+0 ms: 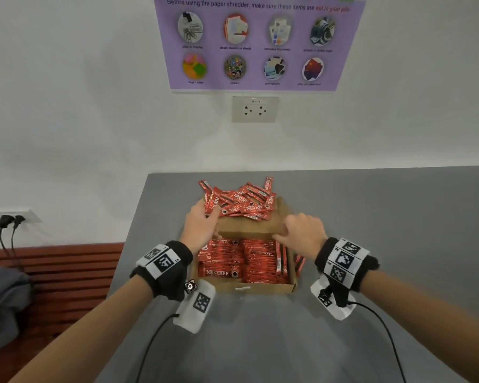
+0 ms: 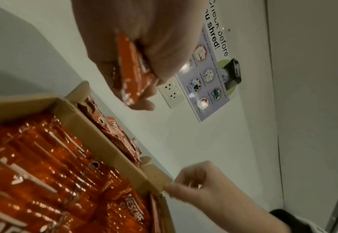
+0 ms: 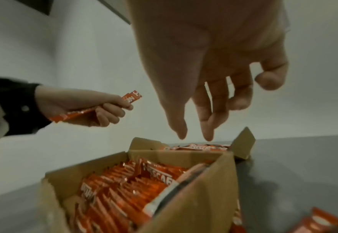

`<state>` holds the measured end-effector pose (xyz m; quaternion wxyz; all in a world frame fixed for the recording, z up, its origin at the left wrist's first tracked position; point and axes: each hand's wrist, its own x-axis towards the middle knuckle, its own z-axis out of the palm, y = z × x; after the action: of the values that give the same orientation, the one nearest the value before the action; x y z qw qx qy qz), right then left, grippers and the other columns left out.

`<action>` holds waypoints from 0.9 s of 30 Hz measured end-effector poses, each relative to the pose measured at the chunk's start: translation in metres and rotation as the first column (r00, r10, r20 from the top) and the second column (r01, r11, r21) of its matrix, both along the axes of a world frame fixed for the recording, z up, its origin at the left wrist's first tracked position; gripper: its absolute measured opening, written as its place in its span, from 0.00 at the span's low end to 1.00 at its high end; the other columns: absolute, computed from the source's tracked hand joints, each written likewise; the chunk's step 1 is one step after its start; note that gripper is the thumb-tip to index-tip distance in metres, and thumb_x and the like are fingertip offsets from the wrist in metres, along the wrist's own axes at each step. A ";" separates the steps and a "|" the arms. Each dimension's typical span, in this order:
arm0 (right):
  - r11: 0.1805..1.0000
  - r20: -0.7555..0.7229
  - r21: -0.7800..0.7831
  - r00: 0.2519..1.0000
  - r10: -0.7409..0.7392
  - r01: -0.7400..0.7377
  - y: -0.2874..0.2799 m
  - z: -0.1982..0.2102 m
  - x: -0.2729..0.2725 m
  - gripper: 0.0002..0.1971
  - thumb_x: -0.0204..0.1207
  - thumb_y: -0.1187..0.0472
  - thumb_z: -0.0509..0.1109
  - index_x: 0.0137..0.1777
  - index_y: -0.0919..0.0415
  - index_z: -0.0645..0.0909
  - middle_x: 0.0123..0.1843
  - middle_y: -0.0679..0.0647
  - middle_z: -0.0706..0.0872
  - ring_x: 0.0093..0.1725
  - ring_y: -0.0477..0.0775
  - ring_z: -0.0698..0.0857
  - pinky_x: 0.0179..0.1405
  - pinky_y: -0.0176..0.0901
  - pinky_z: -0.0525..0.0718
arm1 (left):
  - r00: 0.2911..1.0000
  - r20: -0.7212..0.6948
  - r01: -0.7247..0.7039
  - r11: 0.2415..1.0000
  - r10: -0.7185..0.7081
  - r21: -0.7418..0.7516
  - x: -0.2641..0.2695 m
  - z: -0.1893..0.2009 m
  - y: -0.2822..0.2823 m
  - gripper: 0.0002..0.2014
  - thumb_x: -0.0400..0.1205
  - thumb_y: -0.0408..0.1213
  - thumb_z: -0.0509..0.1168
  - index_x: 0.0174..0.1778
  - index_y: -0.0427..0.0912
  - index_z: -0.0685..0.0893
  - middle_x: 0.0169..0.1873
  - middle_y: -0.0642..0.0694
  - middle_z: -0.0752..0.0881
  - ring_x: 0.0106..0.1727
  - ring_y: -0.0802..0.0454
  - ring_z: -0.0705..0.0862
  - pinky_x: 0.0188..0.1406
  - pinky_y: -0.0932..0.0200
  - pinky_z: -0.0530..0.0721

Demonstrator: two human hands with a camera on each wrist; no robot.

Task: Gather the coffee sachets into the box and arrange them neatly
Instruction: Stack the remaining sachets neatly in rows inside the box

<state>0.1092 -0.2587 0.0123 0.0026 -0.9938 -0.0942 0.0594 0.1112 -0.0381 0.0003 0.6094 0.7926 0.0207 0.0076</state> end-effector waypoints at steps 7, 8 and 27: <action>0.999 -0.092 -0.042 0.995 -0.038 0.034 0.005 -0.013 -0.003 0.21 0.71 0.39 0.71 0.42 0.56 0.70 0.41 0.49 0.79 0.48 0.57 0.84 0.55 0.52 0.76 | 0.993 -0.042 0.108 0.993 -0.106 0.054 -0.008 0.001 -0.006 0.08 0.85 0.40 0.59 0.58 0.42 0.75 0.24 0.47 0.74 0.19 0.54 0.70 0.17 0.64 0.73; 0.999 -0.104 -0.024 0.994 -0.045 0.042 0.005 -0.015 -0.003 0.20 0.71 0.40 0.71 0.43 0.55 0.69 0.42 0.50 0.80 0.49 0.57 0.84 0.55 0.52 0.78 | 0.993 -0.036 0.118 0.991 -0.116 0.063 -0.009 0.001 -0.007 0.09 0.85 0.40 0.59 0.58 0.41 0.76 0.24 0.47 0.75 0.19 0.54 0.70 0.17 0.63 0.74; 0.878 -0.050 0.387 0.957 -0.285 0.282 -0.060 -0.019 0.019 0.19 0.77 0.65 0.64 0.28 0.56 0.61 0.27 0.52 0.70 0.37 0.59 0.74 0.36 0.43 0.66 | 0.989 -0.099 0.121 0.987 -0.111 0.103 -0.007 -0.012 -0.001 0.21 0.83 0.42 0.63 0.69 0.34 0.73 0.20 0.46 0.80 0.14 0.55 0.74 0.16 0.63 0.77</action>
<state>0.1285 -0.3184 -0.0066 0.2084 -0.9765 0.0421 0.0345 0.1042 -0.0391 -0.0118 0.5631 0.8239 0.0024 -0.0637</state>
